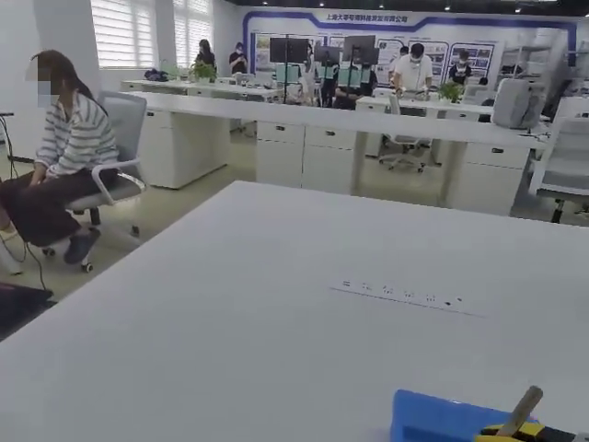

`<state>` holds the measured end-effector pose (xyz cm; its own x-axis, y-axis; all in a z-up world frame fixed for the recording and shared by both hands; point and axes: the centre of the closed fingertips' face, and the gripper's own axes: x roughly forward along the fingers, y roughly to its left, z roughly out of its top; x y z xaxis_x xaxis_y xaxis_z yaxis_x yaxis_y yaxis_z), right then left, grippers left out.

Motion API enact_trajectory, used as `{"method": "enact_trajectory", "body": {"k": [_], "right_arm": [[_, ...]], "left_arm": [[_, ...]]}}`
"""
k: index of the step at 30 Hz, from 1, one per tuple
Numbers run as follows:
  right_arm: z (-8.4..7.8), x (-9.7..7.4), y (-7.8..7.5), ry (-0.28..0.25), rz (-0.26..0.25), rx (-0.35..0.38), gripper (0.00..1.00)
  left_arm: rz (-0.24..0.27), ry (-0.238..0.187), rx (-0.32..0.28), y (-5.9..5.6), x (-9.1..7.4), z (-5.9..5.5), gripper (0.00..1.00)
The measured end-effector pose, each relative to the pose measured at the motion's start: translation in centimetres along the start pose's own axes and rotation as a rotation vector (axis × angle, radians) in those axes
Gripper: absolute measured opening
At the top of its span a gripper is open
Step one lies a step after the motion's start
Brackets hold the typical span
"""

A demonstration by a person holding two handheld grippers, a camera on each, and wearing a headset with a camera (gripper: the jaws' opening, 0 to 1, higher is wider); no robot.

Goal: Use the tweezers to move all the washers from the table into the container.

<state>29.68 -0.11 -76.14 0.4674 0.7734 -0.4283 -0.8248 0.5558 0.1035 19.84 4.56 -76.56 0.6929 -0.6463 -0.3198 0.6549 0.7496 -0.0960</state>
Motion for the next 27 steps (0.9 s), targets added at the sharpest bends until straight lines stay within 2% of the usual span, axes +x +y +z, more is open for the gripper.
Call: {"method": "enact_trajectory", "body": {"k": [3, 6, 8, 11, 13, 15, 16, 20, 21, 24, 25, 27], "right_arm": [[-1.3, -1.2, 0.6, 0.013, 0.011, 0.014, 0.04], [-2.7, -2.4, 1.5, 0.016, 0.025, 0.029, 0.04], [-3.4, -2.9, 2.2, 0.021, 0.047, 0.041, 0.04], [-4.3, -3.7, 3.4, 0.038, 0.081, 0.022, 0.04], [-4.9, -4.2, 4.1, 0.052, 0.111, -0.007, 0.04], [-5.5, -4.5, 4.7, 0.07, 0.137, -0.043, 0.04], [-5.7, -4.5, 4.8, 0.075, 0.146, -0.056, 0.04], [-6.6, -4.6, 5.5, 0.107, 0.182, -0.126, 0.03], [-7.1, -4.6, 5.8, 0.125, 0.199, -0.143, 0.03], [-7.7, -4.4, 6.4, 0.13, 0.232, -0.156, 0.03], [-7.9, -4.4, 6.6, 0.135, 0.244, -0.162, 0.03], [-8.3, -4.5, 6.8, 0.15, 0.261, -0.182, 0.03]], "left_arm": [[-0.013, 0.013, -0.016, -0.1, 0.0, -0.2, 0.55], [-0.035, 0.013, -0.046, -0.4, 0.0, -0.2, 0.56], [-0.08, 0.0, -0.109, -1.1, 0.0, 0.0, 0.56], [-0.082, 0.021, -0.111, -0.8, -0.1, -0.3, 0.57], [-0.093, 0.096, -0.136, -0.8, 0.0, -1.6, 0.57], [-0.109, 0.119, -0.144, -0.7, 0.2, -2.1, 0.57], [-0.111, 0.144, -0.145, -0.5, 0.2, -2.5, 0.57], [-0.112, 0.174, -0.121, -0.3, 0.2, -2.0, 0.58], [-0.115, 0.208, -0.089, -0.3, 0.2, -2.1, 0.58], [-0.14, 0.264, -0.008, -0.8, 0.2, -1.9, 0.6], [-0.173, 0.293, 0.02, -1.3, 0.1, -1.9, 0.59], [-0.209, 0.316, 0.058, -2.0, 0.0, -1.4, 0.57]]}}
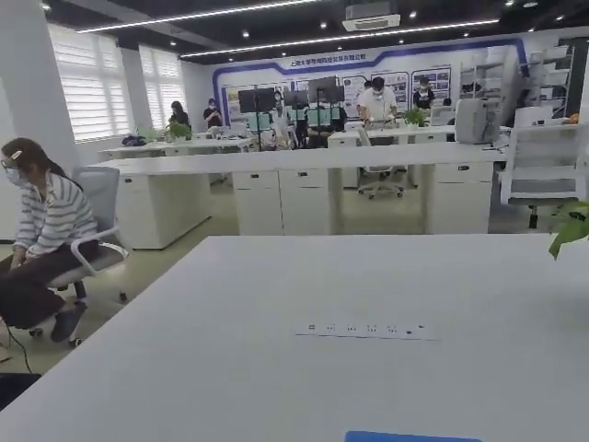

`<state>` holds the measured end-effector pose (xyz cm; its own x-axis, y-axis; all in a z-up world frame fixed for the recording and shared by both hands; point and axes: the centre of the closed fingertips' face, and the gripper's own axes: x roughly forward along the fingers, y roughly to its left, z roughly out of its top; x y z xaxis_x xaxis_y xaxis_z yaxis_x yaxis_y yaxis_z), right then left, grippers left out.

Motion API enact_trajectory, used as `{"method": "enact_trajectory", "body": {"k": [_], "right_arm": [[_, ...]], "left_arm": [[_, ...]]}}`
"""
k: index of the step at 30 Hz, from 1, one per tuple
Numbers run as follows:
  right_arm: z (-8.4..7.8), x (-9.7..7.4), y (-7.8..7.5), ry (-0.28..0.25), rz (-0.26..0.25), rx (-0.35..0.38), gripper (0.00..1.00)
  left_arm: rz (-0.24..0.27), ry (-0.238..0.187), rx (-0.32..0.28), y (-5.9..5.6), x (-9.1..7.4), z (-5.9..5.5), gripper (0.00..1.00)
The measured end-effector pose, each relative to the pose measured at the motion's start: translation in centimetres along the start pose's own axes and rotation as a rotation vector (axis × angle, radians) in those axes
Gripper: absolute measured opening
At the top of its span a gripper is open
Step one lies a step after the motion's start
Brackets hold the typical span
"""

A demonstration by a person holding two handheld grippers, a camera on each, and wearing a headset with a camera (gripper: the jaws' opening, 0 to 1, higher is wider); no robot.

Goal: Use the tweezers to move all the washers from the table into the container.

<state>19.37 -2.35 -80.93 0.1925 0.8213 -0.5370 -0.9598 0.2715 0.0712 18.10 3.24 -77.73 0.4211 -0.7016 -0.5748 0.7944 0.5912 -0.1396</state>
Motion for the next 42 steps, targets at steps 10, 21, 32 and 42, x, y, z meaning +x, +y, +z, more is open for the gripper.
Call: {"method": "enact_trajectory", "body": {"k": [10, 21, 32, 42], "right_arm": [[-0.5, -1.2, 0.7, 0.101, 0.139, -0.174, 0.03], [-1.4, -2.1, 1.5, 0.144, 0.226, -0.242, 0.03], [-2.3, -2.2, 1.4, 0.191, 0.229, -0.259, 0.03], [-2.5, -2.3, 1.0, 0.2, 0.213, -0.258, 0.03]], "left_arm": [[-0.094, 0.129, 0.229, -1.5, 0.0, 2.3, 0.35], [-0.173, 0.198, 0.367, -3.6, 2.0, 4.6, 0.13], [-0.265, 0.198, 0.438, -6.4, 3.9, 7.0, 0.08], [-0.289, 0.209, 0.495, -6.8, 5.0, 7.2, 0.0]]}}
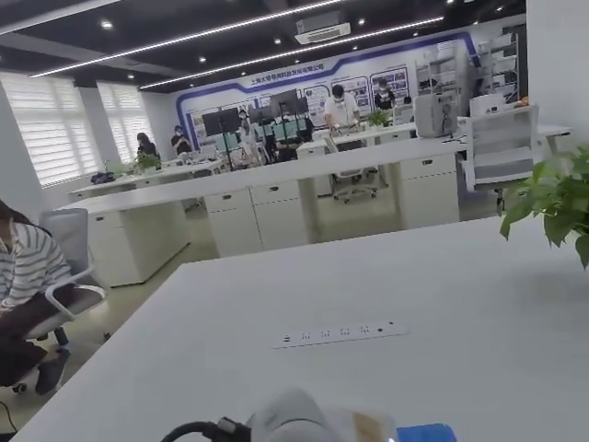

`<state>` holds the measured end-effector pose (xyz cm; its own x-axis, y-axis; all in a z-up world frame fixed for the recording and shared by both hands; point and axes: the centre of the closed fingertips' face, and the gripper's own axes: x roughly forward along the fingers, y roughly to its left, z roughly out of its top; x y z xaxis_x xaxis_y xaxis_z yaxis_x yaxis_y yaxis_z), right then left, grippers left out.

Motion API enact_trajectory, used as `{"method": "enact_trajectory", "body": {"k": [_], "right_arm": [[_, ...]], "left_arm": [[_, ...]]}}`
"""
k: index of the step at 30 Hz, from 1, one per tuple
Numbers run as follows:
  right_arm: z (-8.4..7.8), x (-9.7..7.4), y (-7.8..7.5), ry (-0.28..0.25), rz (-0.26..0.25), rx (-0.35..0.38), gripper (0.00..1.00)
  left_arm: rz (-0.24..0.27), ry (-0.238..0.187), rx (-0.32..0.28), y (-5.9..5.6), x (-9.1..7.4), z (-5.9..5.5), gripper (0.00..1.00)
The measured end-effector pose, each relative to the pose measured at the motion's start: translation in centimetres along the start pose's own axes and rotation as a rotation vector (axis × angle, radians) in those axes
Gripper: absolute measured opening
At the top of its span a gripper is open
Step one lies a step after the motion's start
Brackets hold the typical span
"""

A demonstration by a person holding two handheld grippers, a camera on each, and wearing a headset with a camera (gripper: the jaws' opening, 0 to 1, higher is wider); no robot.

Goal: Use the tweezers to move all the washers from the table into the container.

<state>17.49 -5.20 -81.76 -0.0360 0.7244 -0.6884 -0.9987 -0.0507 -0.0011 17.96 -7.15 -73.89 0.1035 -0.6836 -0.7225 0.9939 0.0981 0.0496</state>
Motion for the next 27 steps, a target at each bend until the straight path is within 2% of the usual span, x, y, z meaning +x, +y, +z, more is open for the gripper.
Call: {"method": "enact_trajectory", "body": {"k": [5, 8, 12, 18, 20, 22, 27], "right_arm": [[-0.1, 0.0, -0.4, 0.0, -0.017, 0.011, 0.03], [0.0, 0.0, -0.6, 0.001, -0.024, 0.017, 0.03], [-0.1, 0.1, -0.8, 0.008, -0.027, 0.018, 0.03], [-0.1, 0.3, -1.1, 0.006, -0.035, 0.025, 0.03], [-0.2, 0.3, -1.1, 0.008, -0.037, 0.027, 0.03], [-0.2, 0.4, -1.2, 0.01, -0.039, 0.029, 0.03], [-0.5, 0.6, -1.4, 0.021, -0.043, 0.029, 0.03]], "left_arm": [[0.008, 0.011, 0.027, 0.3, 0.2, -0.3, 0.0], [0.006, 0.015, 0.021, 0.4, 0.3, -0.5, 0.06], [0.003, 0.025, 0.046, 0.5, 0.4, -0.7, 0.0], [0.003, 0.032, 0.059, 0.9, 0.5, -1.1, 0.0], [0.005, 0.04, 0.058, 1.0, 0.6, -1.3, 0.03], [-0.01, 0.05, 0.064, 0.9, 0.6, -1.5, 0.0], [-0.025, 0.065, 0.072, 0.9, 0.8, -1.9, 0.0]]}}
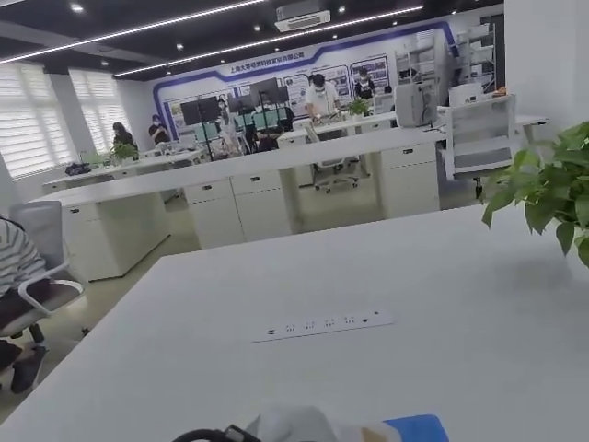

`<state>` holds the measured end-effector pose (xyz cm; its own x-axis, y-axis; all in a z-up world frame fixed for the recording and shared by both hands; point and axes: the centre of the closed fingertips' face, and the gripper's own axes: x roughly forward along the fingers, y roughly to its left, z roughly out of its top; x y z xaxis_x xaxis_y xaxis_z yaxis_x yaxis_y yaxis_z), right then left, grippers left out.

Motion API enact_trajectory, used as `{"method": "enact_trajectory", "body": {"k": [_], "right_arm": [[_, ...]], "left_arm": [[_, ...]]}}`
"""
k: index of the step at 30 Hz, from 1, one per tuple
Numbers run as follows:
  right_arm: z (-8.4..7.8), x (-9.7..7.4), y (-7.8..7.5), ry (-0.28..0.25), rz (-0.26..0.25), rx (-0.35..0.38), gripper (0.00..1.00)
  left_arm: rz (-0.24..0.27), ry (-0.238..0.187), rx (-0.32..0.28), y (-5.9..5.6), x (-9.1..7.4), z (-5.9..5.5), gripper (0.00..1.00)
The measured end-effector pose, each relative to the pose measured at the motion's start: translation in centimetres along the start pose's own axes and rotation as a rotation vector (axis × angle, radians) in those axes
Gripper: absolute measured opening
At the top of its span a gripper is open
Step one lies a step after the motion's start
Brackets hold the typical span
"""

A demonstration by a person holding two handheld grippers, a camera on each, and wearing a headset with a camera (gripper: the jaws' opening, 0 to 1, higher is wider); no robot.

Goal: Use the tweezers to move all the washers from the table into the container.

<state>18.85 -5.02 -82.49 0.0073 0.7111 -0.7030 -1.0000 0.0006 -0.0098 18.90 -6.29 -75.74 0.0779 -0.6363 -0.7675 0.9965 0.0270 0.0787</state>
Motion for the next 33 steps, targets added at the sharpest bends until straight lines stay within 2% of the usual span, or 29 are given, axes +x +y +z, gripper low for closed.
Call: {"method": "enact_trajectory", "body": {"k": [2, 9, 11, 14, 18, 23, 27, 30, 33], "right_arm": [[-0.2, 0.1, -0.2, 0.01, -0.011, -0.001, 0.04], [-0.6, 0.8, -0.9, 0.017, -0.032, 0.012, 0.04], [-0.7, 1.2, -1.0, 0.016, -0.034, 0.021, 0.05], [-0.9, 2.0, -0.7, 0.021, -0.022, 0.03, 0.05], [-1.1, 3.0, -0.2, 0.026, -0.005, 0.042, 0.05], [-1.3, 3.7, 0.0, 0.0, 0.001, 0.098, 0.06], [-1.5, 2.8, 0.2, -0.015, -0.024, 0.127, 0.11], [-1.6, 1.0, 0.5, -0.064, -0.049, 0.169, 0.16], [-2.1, -0.8, 0.2, -0.087, -0.109, 0.203, 0.21]], "left_arm": [[-0.002, 0.019, 0.014, 0.0, 0.1, -0.5, 0.0], [0.009, 0.062, 0.009, 0.5, 0.4, -2.4, 0.0], [0.009, 0.08, -0.004, 0.5, 0.5, -3.2, 0.0], [-0.007, 0.13, 0.0, 0.2, 0.9, -4.8, 0.0], [-0.024, 0.156, -0.023, 0.0, 1.2, -6.2, 0.0], [-0.044, 0.196, -0.066, -0.5, 1.7, -8.5, 0.0], [-0.047, 0.224, -0.079, -0.5, 2.1, -9.9, 0.0], [-0.041, 0.253, -0.07, -0.4, 2.3, -10.9, 0.0], [-0.043, 0.272, -0.069, -0.3, 2.6, -11.6, 0.0]]}}
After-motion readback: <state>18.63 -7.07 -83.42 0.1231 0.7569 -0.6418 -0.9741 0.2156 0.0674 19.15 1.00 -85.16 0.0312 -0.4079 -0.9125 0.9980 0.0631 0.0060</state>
